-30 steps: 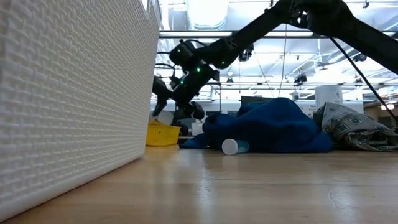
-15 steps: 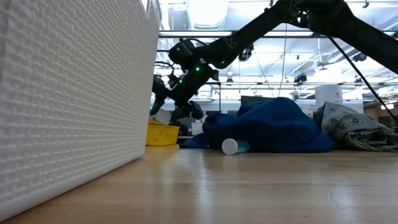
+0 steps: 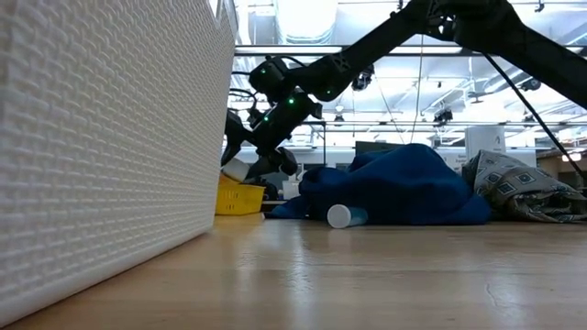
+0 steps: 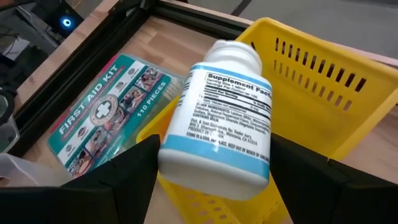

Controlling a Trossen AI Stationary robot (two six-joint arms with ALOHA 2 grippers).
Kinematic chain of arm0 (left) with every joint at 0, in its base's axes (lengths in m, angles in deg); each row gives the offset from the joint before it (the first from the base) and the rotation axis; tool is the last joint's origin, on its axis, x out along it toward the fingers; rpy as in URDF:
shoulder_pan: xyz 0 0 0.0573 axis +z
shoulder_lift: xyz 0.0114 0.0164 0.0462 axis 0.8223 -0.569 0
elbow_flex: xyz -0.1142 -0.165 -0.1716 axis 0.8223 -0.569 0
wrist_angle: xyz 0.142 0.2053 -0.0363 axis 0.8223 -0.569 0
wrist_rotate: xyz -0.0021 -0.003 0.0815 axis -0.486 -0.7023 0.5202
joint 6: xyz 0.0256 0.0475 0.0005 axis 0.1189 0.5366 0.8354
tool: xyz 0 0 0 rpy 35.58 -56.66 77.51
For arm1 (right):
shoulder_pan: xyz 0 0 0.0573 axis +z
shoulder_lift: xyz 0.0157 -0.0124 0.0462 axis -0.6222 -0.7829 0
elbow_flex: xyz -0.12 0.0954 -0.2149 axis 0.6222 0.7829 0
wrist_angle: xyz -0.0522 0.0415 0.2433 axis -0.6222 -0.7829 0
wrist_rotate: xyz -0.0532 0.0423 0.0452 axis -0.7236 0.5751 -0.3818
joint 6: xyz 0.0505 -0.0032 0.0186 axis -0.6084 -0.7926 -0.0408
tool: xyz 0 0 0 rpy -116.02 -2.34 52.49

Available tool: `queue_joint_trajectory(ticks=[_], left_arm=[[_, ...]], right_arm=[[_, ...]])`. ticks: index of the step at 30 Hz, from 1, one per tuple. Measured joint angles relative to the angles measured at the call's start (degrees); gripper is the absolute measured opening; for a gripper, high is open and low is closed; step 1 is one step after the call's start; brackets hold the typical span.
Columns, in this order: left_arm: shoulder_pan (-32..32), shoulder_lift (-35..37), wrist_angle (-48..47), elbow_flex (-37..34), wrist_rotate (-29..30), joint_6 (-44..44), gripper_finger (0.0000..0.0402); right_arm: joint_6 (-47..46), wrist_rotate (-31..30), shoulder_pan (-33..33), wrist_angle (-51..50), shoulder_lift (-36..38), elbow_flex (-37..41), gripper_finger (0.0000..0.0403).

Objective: Pick & place medical supplies in basket/bin
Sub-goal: Put the white pill bottle into the yellow bin, then adjust the yellow bin

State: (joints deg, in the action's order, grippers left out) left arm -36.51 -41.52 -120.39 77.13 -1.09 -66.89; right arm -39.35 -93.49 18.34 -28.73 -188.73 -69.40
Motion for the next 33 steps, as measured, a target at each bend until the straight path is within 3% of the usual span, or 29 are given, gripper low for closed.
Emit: queue_joint_trajectory(ticks=[33], left_arm=[[0.00,0.00,0.00,0.00,0.00,-0.02,0.0271]], right_arm=[[3.38,0.46,0.02,0.34,2.01,-1.07,0.0289]])
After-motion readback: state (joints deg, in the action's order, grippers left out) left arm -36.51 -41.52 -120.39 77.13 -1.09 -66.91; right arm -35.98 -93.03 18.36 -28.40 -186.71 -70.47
